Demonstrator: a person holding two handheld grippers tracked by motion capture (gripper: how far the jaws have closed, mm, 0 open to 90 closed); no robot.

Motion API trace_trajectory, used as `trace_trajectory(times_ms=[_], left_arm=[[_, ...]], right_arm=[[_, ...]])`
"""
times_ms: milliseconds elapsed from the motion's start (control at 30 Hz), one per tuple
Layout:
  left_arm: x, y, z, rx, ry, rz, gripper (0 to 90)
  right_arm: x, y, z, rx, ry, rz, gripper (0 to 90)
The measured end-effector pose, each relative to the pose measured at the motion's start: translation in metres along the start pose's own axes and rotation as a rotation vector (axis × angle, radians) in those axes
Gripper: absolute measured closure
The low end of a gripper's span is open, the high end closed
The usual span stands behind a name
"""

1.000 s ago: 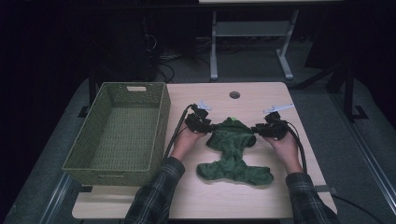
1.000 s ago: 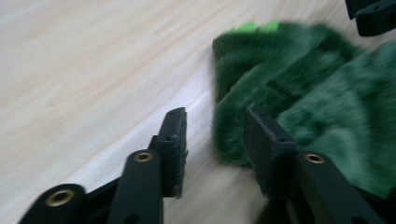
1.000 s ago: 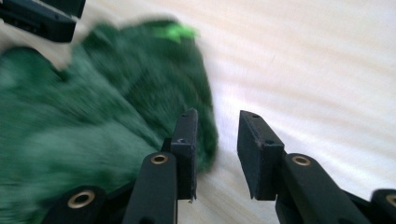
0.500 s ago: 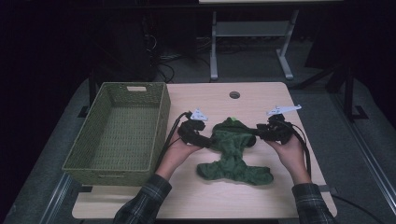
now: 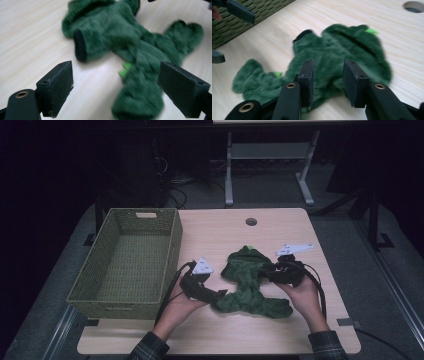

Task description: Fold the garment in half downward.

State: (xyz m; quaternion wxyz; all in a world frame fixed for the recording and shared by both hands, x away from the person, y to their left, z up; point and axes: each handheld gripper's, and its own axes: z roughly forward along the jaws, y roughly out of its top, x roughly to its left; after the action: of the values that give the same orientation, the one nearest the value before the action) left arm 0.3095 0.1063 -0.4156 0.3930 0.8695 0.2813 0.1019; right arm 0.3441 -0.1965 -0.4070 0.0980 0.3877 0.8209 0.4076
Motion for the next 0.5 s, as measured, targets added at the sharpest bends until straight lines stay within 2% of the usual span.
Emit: trace_trajectory(times_ms=[100, 200, 333, 467, 500], left_arm=[[-0.009, -0.011, -0.006, 0.015, -0.002, 0.011, 12.8], [-0.02, -0.024, -0.01, 0.026, -0.002, 0.024, 12.8], [-0.034, -0.041, -0.011, 0.049, 0.007, 0.044, 12.8], [-0.04, -0.06, -0.01, 0.078, 0.012, 0.023, 12.8], [-0.042, -0.063, -0.01, 0.089, 0.017, 0.028, 12.8]], right_arm=[[0.012, -0.002, 0.001, -0.013, 0.014, -0.015, 63.1], [0.021, -0.004, 0.005, -0.001, 0.026, -0.042, 64.2], [0.037, -0.003, 0.008, -0.008, 0.062, -0.05, 65.8], [0.055, -0.002, 0.015, 0.002, 0.087, -0.092, 69.7], [0.059, -0.003, 0.017, 0.009, 0.093, -0.107, 70.6]])
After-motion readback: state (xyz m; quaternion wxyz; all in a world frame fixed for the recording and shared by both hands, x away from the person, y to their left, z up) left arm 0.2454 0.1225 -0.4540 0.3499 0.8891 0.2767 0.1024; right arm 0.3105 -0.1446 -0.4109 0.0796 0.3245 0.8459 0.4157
